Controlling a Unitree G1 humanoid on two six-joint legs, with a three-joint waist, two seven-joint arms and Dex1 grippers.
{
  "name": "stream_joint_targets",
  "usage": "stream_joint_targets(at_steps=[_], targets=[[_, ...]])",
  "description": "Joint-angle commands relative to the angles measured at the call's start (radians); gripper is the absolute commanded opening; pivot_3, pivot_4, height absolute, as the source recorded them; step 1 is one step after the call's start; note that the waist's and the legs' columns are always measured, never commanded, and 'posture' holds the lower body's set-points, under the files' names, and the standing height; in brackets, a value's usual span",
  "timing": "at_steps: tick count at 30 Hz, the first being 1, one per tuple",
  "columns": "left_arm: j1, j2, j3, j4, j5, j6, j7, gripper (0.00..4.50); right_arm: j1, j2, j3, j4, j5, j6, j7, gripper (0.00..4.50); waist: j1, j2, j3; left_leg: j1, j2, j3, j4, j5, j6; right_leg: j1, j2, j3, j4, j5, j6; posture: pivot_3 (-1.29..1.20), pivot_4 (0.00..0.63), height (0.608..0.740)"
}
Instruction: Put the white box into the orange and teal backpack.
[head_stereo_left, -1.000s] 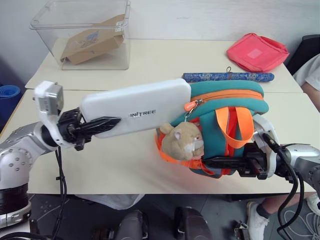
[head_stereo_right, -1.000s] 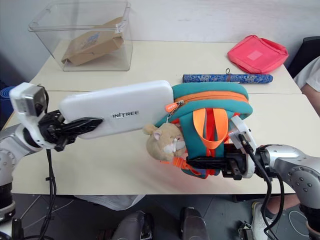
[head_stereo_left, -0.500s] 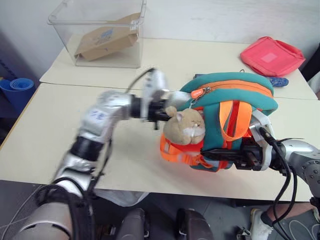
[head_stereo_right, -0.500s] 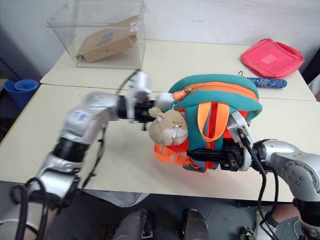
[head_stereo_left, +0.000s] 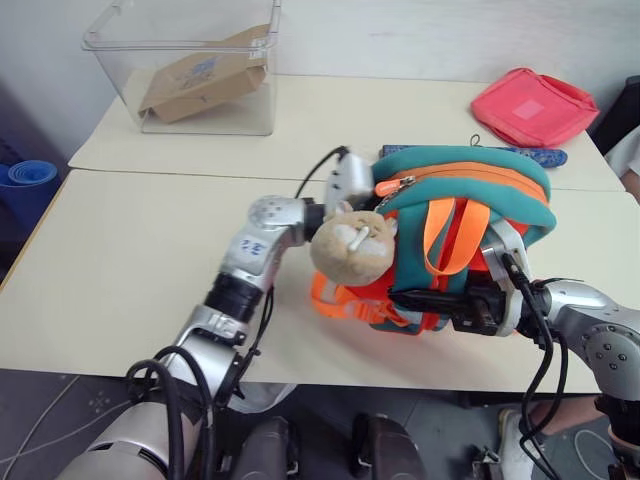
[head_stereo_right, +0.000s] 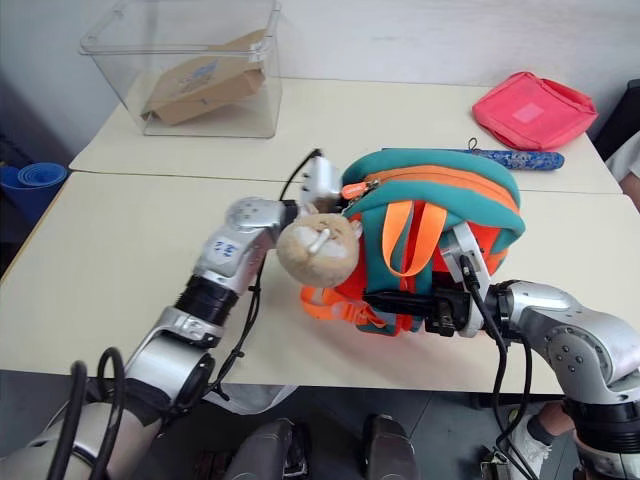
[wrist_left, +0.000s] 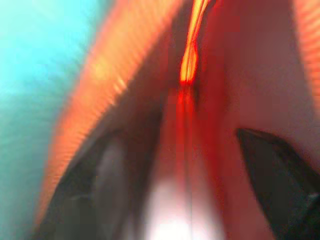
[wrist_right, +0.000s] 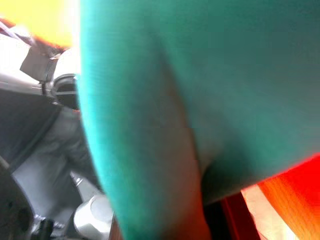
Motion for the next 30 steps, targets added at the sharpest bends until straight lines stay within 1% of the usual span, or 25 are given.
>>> stream_joint_targets(at_steps=[1, 4, 6, 9, 12, 15, 18, 21, 24, 27, 29, 30], targets=[[0.051, 0.107, 0.121, -0.138, -0.126, 0.057, -0.09, 4.45, -0.003, 0.011, -0.026, -0.027, 0.012, -0.002, -0.035, 0.0, -0.006, 0.0, 0.0, 0.0, 0.0, 0.0, 0.0, 0.0, 0.0, 0.0, 0.001, -0.001, 0.0, 0.0, 0.0, 0.0, 0.15, 0.74], [0.106, 0.219, 0.159, -0.217, -0.157, 0.12, -0.134, 4.45, 0.002, 0.002, -0.024, -0.023, 0.019, 0.011, -0.036, 0.0, 0.0, 0.0, 0.0, -0.001, 0.001, -0.001, 0.001, 0.0, 0.0, 0.0, 0.006, -0.002, 0.0, 0.0, 0.0, 0.0, 0.15, 0.74], [0.167, 0.296, 0.176, -0.281, -0.169, 0.155, -0.165, 4.45, 0.003, 0.0, -0.021, -0.02, 0.012, 0.007, -0.033, 0.0, 0.0, 0.0, 0.0, -0.001, 0.0, -0.001, 0.001, 0.0, 0.0, 0.001, 0.006, -0.001, 0.0, 0.0, 0.0, 0.0, 0.15, 0.74], [0.251, 0.346, 0.206, -0.371, -0.208, 0.212, -0.151, 4.45, 0.009, 0.004, -0.02, -0.014, -0.002, -0.006, -0.031, 0.0, 0.003, 0.0, 0.0, 0.0, -0.001, -0.002, 0.001, 0.0, 0.001, 0.002, 0.005, 0.0, 0.0, 0.0, 0.0, 0.0, 0.15, 0.74], [0.302, 0.338, 0.238, -0.468, -0.283, 0.294, -0.094, 4.45, 0.011, 0.008, -0.02, -0.003, 0.005, 0.002, -0.028, 0.0, 0.005, 0.0, 0.0, -0.001, -0.002, -0.004, 0.001, 0.0, 0.001, 0.003, 0.004, 0.003, -0.001, 0.0, 0.001, 0.0, 0.15, 0.74], [0.334, 0.329, 0.22, -0.552, -0.3, 0.31, -0.071, 4.45, -0.001, 0.01, -0.018, 0.015, 0.008, 0.004, -0.015, 0.0, 0.003, 0.0, 0.0, -0.002, -0.002, -0.006, 0.001, 0.0, 0.001, 0.003, 0.004, 0.005, -0.001, 0.0, 0.001, 0.0, 0.15, 0.74], [0.351, 0.289, 0.225, -0.629, -0.372, 0.383, 0.003, 4.45, -0.01, 0.012, -0.006, 0.025, -0.006, -0.002, -0.004, 0.0, 0.003, 0.0, 0.0, -0.001, -0.002, -0.005, 0.001, 0.0, 0.001, 0.003, 0.005, 0.005, -0.001, 0.0, 0.001, 0.0, 0.15, 0.74], [0.364, 0.279, 0.191, -0.673, -0.381, 0.399, 0.006, 4.45, -0.018, 0.021, 0.002, 0.029, -0.006, -0.002, -0.004, 0.0, 0.0, 0.0, 0.0, -0.001, -0.002, -0.005, 0.001, 0.0, 0.001, 0.003, 0.006, 0.006, -0.001, 0.0, 0.001, 0.0, 0.15, 0.74], [0.348, 0.255, 0.143, -0.684, -0.361, 0.391, 0.009, 4.45, -0.035, 0.026, 0.016, 0.045, -0.023, -0.008, 0.004, 0.0, 0.002, 0.0, 0.0, -0.001, -0.002, -0.005, 0.001, 0.0, 0.0, 0.003, 0.006, 0.006, -0.001, 0.0, 0.001, 0.0, 0.15, 0.74], [0.321, 0.22, 0.087, -0.64, -0.278, 0.322, 0.02, 4.45, -0.052, 0.039, 0.025, 0.058, -0.038, -0.011, 0.005, 0.0, 0.003, 0.0, 0.0, -0.001, -0.002, -0.004, 0.001, 0.001, 0.0, 0.003, 0.006, 0.006, -0.001, 0.0, 0.001, 0.0, 0.15, 0.74], [0.301, 0.161, 0.08, -0.599, -0.236, 0.243, 0.053, 4.06, -0.054, 0.055, 0.025, 0.059, -0.036, -0.009, 0.0, 0.0, 0.004, 0.0, 0.0, -0.001, -0.002, -0.004, 0.001, 0.001, 0.0, 0.003, 0.007, 0.005, -0.001, 0.0, 0.001, 0.0, 0.15, 0.74], [0.288, 0.143, 0.076, -0.586, -0.227, 0.235, 0.065, 3.87, -0.052, 0.063, 0.024, 0.055, -0.033, -0.012, 0.005, 0.0, 0.005, 0.0, 0.0, -0.001, -0.002, -0.004, 0.001, 0.001, 0.0, 0.003, 0.007, 0.005, -0.001, 0.0, 0.001, 0.0, 0.15, 0.74]])
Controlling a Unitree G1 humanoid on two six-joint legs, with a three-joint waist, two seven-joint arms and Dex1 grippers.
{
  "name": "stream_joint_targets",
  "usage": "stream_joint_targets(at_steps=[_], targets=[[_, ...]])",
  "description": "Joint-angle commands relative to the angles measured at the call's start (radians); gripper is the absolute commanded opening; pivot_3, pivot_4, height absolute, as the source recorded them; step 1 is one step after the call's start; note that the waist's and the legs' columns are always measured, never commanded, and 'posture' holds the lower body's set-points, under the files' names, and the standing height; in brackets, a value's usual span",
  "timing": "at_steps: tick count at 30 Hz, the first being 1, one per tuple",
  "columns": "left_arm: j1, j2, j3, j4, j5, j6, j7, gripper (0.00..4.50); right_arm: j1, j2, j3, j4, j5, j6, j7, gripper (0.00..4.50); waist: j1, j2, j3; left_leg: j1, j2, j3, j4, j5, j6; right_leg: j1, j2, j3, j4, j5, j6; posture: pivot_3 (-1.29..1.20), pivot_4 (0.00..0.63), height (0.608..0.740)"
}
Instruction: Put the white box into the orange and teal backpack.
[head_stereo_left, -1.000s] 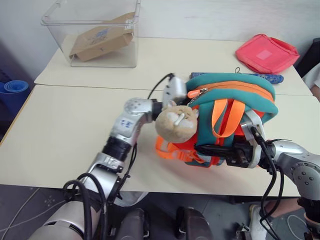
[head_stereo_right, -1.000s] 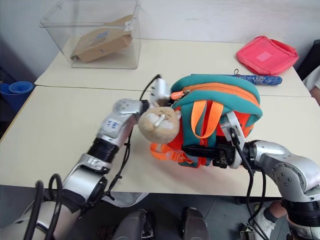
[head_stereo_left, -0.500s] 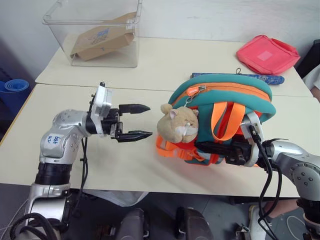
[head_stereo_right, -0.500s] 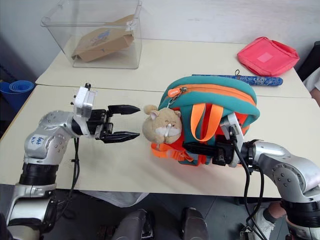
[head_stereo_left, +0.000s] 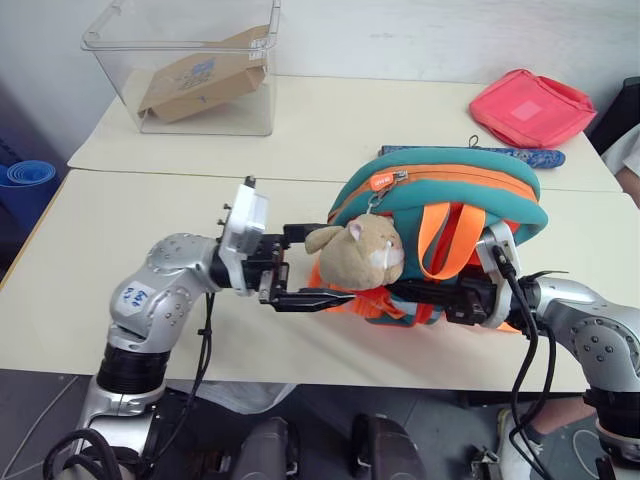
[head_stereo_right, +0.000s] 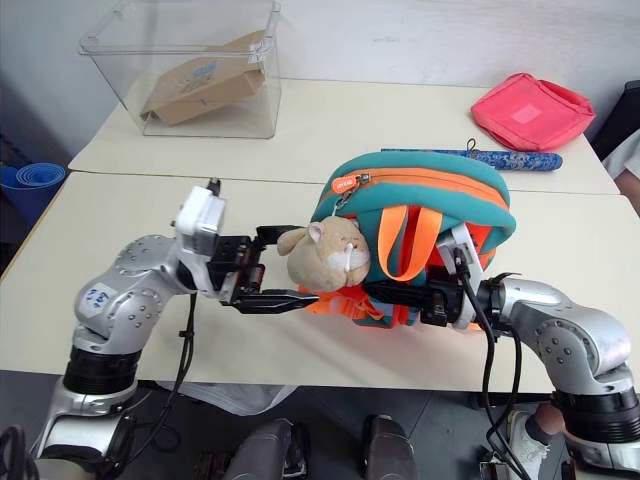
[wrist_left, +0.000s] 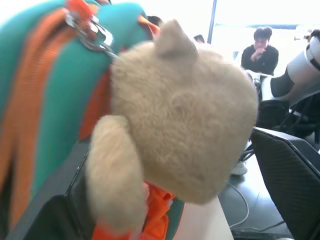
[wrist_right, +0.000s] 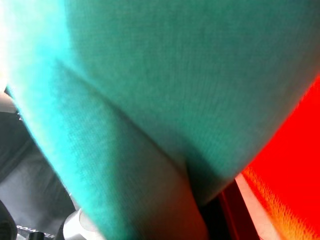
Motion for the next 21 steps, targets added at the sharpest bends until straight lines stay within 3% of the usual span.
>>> stream_joint_targets(at_steps=[1, 4, 10, 13, 16, 21], targets=[[-0.049, -0.054, -0.016, 0.031, 0.05, -0.085, 0.037, 3.53, -0.003, 0.025, 0.002, -0.022, 0.013, -0.013, 0.009, 0.0, 0.001, 0.0, 0.0, 0.0, 0.0, 0.0, 0.0, 0.0, 0.0, 0.0, 0.0, 0.0, 0.0, 0.0, 0.0, 0.0, 0.15, 0.74], [-0.08, -0.026, 0.011, 0.057, 0.053, -0.095, 0.014, 2.64, 0.003, 0.046, -0.02, -0.034, 0.028, -0.018, 0.002, 0.0, -0.002, 0.0, 0.0, 0.0, 0.0, 0.0, 0.0, 0.0, 0.0, 0.0, 0.0, -0.002, 0.0, 0.0, 0.0, 0.0, 0.15, 0.74], [-0.137, 0.214, 0.153, 0.193, 0.008, -0.021, -0.092, 1.26, 0.021, 0.084, -0.07, -0.052, 0.038, -0.044, -0.063, 0.0, -0.006, 0.0, 0.0, 0.0, 0.002, 0.002, -0.001, 0.001, -0.001, -0.002, 0.002, -0.004, 0.001, 0.0, 0.0, 0.0, 0.15, 0.74], [-0.148, 0.329, 0.17, 0.307, 0.081, -0.058, -0.114, 1.16, 0.061, 0.082, -0.135, -0.058, 0.061, -0.054, -0.086, 0.0, -0.003, 0.0, 0.0, 0.0, 0.001, 0.002, -0.001, 0.001, -0.001, -0.002, 0.001, -0.005, 0.001, 0.0, 0.0, 0.0, 0.15, 0.74], [-0.091, 0.415, 0.108, 0.389, 0.178, -0.08, -0.14, 1.16, 0.124, 0.077, -0.19, -0.069, 0.073, -0.065, -0.1, 0.0, -0.003, 0.0, 0.0, 0.0, 0.0, 0.002, -0.001, 0.0, 0.0, -0.002, 0.001, -0.006, 0.0, 0.0, 0.0, 0.0, 0.15, 0.74], [-0.034, 0.333, 0.021, 0.541, 0.344, -0.304, -0.067, 1.16, 0.166, 0.117, -0.197, -0.093, 0.074, -0.098, -0.133, 0.0, -0.001, 0.0, 0.0, 0.0, 0.0, 0.002, -0.001, 0.0, 0.0, -0.002, 0.0, -0.005, 0.001, 0.0, 0.0, 0.0, 0.15, 0.74]])
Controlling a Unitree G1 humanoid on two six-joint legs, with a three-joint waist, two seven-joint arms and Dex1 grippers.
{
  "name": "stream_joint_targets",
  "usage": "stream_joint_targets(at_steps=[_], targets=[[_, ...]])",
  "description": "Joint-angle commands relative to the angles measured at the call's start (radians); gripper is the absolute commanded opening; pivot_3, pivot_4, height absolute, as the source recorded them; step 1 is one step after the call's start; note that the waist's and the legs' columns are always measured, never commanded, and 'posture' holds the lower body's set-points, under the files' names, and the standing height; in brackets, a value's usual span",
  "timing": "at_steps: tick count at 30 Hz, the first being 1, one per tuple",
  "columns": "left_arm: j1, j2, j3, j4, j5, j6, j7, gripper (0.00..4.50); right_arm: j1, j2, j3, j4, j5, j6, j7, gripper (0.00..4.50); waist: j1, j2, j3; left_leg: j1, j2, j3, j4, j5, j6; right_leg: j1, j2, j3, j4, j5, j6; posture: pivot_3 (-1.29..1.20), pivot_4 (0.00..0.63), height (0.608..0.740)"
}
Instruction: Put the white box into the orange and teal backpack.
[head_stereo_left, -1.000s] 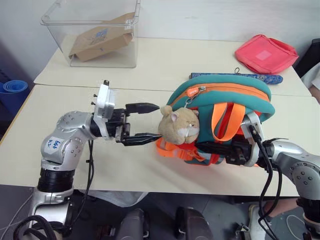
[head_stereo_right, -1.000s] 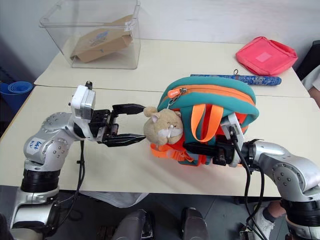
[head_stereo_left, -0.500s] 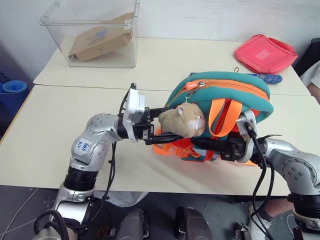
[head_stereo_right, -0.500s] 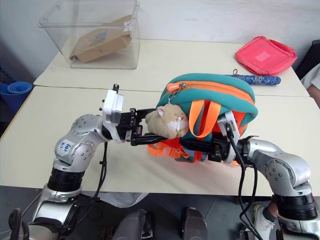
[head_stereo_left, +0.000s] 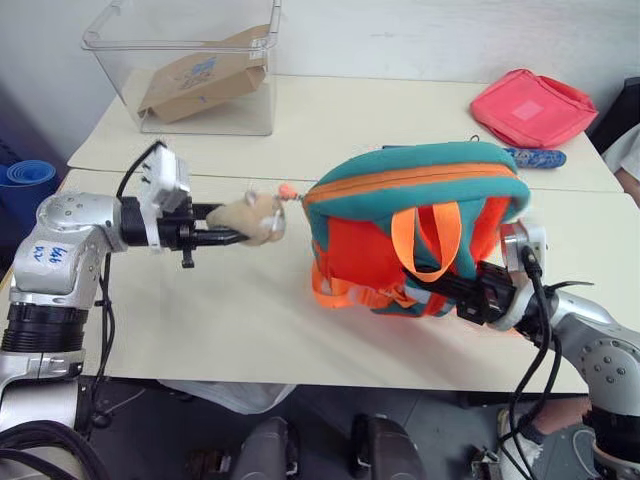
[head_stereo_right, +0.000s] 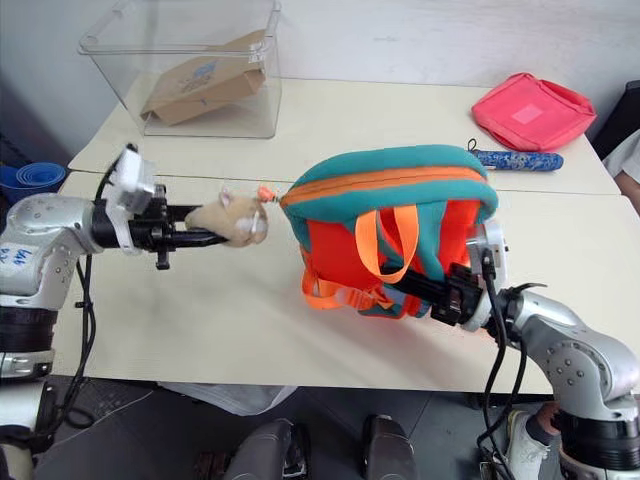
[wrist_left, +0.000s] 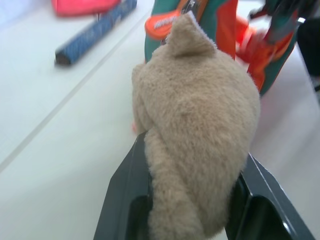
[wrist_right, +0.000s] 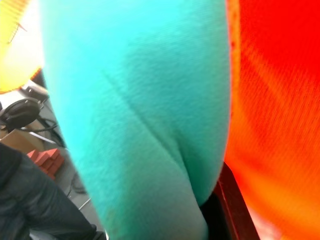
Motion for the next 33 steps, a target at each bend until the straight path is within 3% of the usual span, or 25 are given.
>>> stream_joint_targets(at_steps=[1, 4, 8, 13, 15, 20, 23, 28, 33], targets=[[0.042, -0.058, -0.075, 0.107, 0.149, -0.205, 0.04, 1.16, 0.013, 0.037, -0.028, -0.029, 0.016, -0.047, -0.024, 0.0, -0.001, 0.0, 0.0, 0.001, 0.0, 0.0, 0.0, 0.0, 0.0, 0.0, 0.0, 0.0, 0.0, 0.0, 0.0, 0.0, 0.15, 0.74], [0.051, -0.139, -0.127, 0.144, 0.166, -0.295, -0.01, 1.16, 0.022, 0.066, -0.006, -0.03, 0.004, -0.063, -0.029, 0.0, -0.001, 0.0, 0.0, 0.0, 0.0, 0.001, 0.0, 0.0, 0.0, 0.0, 0.0, 0.001, 0.001, 0.0, 0.0, 0.0, 0.15, 0.74], [0.025, -0.209, -0.133, 0.135, 0.148, -0.29, -0.008, 1.16, 0.027, 0.089, 0.004, -0.027, -0.005, -0.08, -0.036, 0.0, -0.001, 0.0, 0.0, 0.0, 0.0, 0.001, 0.0, 0.0, 0.0, -0.001, 0.0, 0.001, 0.001, 0.0, 0.0, 0.0, 0.15, 0.74], [0.069, -0.237, -0.13, -0.011, 0.097, -0.201, -0.011, 1.16, 0.01, 0.139, 0.019, -0.012, -0.056, -0.133, -0.074, 0.0, -0.002, 0.0, 0.0, 0.0, 0.0, 0.001, 0.0, 0.0, 0.0, -0.001, 0.0, 0.001, 0.001, 0.0, 0.0, 0.0, 0.15, 0.74], [0.09, -0.225, -0.102, -0.068, 0.091, -0.146, 0.029, 1.86, -0.019, 0.169, 0.007, 0.008, -0.089, -0.176, -0.115, 0.0, -0.003, 0.0, 0.0, 0.0, 0.0, 0.001, 0.0, 0.0, 0.0, -0.001, 0.0, 0.001, 0.001, 0.0, 0.0, 0.0, 0.15, 0.74], [0.169, -0.175, 0.011, -0.189, 0.018, -0.049, 0.076, 3.46, 0.02, 0.077, 0.046, -0.022, -0.282, -0.336, 0.002, 1.57, -0.004, 0.0, 0.0, 0.0, 0.0, 0.001, 0.0, 0.0, 0.0, -0.001, 0.0, 0.002, 0.001, 0.0, 0.0, 0.0, 0.15, 0.74], [0.311, -0.093, 0.112, -0.29, -0.041, -0.002, 0.056, 4.39, 0.098, -0.017, -0.003, -0.016, -0.374, -0.455, 0.102, 2.62, -0.003, 0.0, 0.0, 0.0, 0.0, 0.0, 0.0, 0.0, 0.0, -0.001, -0.001, 0.003, 0.001, 0.0, 0.0, 0.0, 0.15, 0.74], [0.563, -0.059, 0.263, -0.407, -0.035, -0.079, 0.108, 4.5, 0.23, -0.145, -0.116, 0.157, -0.513, -0.723, 0.277, 4.32, -0.003, 0.0, 0.0, 0.002, 0.0, 0.001, -0.001, -0.001, 0.001, 0.001, -0.001, 0.004, -0.001, 0.0, 0.0, 0.0, 0.15, 0.74], [0.728, -0.053, 0.33, -0.397, 0.042, -0.237, 0.141, 4.5, 0.199, -0.21, -0.159, 0.447, -0.583, -0.917, 0.373, 4.43, -0.003, 0.001, 0.0, 0.016, 0.001, 0.001, -0.002, -0.005, 0.001, 0.015, -0.008, 0.009, -0.008, 0.0, 0.0, 0.0, 0.15, 0.74]])
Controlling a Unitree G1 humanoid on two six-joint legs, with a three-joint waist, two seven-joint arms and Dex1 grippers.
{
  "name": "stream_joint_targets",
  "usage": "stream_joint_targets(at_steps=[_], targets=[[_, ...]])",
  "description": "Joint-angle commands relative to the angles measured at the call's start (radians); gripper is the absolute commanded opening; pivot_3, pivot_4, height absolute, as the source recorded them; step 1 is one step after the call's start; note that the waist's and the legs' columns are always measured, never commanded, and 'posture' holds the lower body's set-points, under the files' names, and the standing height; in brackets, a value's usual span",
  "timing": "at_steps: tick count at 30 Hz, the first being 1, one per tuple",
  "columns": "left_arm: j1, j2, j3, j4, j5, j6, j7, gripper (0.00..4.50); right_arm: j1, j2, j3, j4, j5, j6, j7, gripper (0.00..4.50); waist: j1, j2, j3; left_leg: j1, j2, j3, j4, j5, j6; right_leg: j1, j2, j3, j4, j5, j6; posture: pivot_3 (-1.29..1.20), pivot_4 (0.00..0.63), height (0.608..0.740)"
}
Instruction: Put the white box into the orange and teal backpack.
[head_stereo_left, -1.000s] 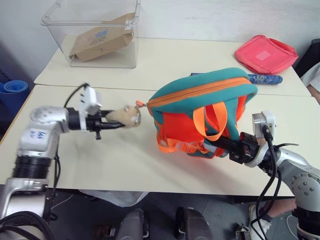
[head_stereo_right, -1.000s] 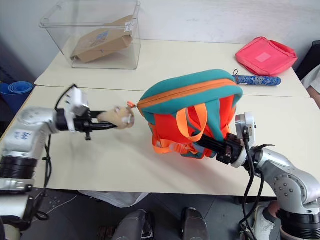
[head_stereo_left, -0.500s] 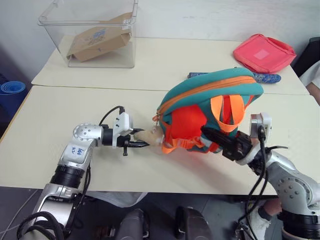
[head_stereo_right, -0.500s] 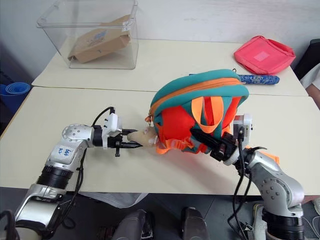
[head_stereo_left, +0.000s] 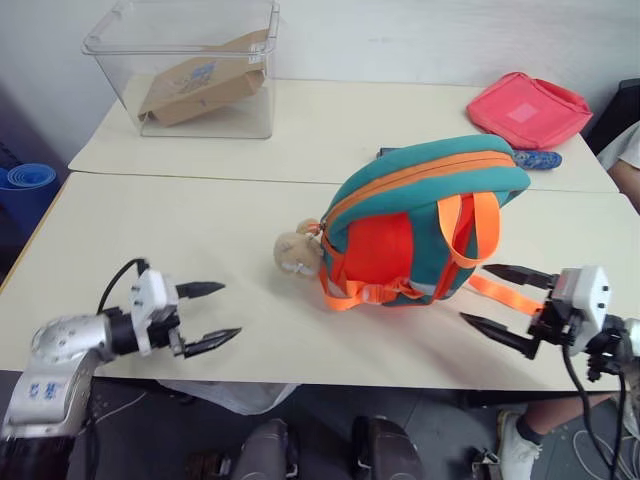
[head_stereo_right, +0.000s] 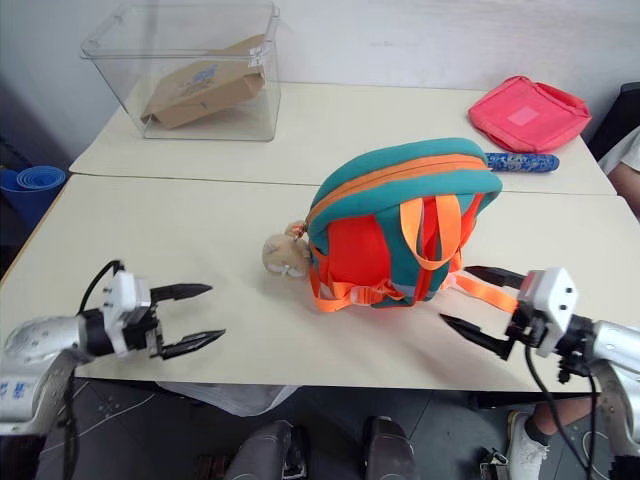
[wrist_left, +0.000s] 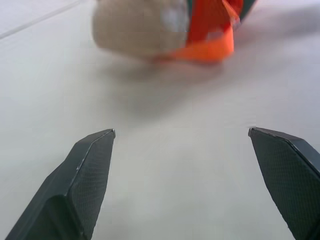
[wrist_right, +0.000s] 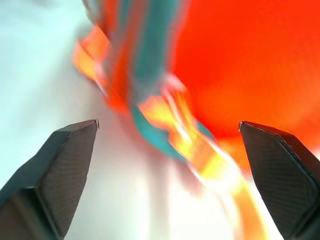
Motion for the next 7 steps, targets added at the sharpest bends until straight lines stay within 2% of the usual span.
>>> stream_joint_targets(at_steps=[1, 4, 7], targets=[[0.051, 0.009, 0.053, -0.019, 0.031, -0.098, 0.023, 4.5, -0.037, -0.047, -0.03, 0.177, -0.049, -0.155, 0.077, 4.43, -0.001, 0.0, 0.0, 0.0, 0.0, -0.001, 0.0, -0.002, -0.003, 0.0, -0.001, 0.0, 0.0, 0.0, 0.0, 0.0, 0.15, 0.74], [0.069, -0.001, 0.051, -0.013, 0.046, -0.137, 0.045, 4.5, -0.056, -0.077, 0.024, 0.32, -0.117, -0.301, 0.152, 4.43, -0.001, 0.001, 0.0, 0.0, 0.0, -0.001, -0.001, -0.004, -0.007, -0.001, -0.002, 0.0, 0.001, -0.001, -0.001, 0.0, 0.15, 0.74], [0.068, -0.003, 0.039, -0.007, 0.046, -0.143, 0.054, 4.5, -0.105, -0.049, 0.039, 0.387, -0.123, -0.335, 0.124, 4.43, -0.004, 0.001, 0.0, 0.001, 0.0, -0.001, -0.001, -0.002, -0.003, -0.001, -0.002, 0.0, 0.002, -0.001, -0.002, 0.0, 0.15, 0.74]])
